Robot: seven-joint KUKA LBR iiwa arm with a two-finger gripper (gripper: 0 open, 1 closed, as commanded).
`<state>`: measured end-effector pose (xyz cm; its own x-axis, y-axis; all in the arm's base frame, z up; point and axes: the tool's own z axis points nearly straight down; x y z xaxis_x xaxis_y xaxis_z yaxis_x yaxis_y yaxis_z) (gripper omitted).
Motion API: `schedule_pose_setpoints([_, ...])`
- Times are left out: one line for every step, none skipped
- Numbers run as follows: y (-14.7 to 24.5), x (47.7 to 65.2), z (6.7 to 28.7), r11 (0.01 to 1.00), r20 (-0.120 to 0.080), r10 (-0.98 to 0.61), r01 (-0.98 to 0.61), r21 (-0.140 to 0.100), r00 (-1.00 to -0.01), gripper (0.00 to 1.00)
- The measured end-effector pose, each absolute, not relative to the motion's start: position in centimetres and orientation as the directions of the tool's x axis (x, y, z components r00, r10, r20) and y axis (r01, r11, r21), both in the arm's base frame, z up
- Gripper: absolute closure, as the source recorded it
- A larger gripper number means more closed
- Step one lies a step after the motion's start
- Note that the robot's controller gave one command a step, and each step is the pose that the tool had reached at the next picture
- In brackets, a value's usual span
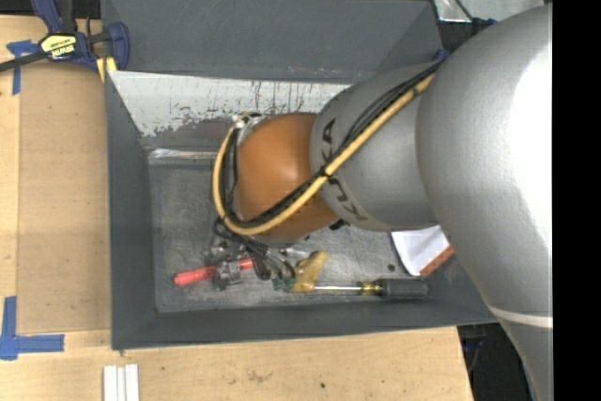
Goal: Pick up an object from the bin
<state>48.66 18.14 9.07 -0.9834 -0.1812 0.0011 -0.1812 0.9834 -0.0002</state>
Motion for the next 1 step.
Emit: schedule_pose_setpoints([18.12,48.61,11.20,0.984,0.006,-0.181,-0.181,-0.001,-0.984,1.00])
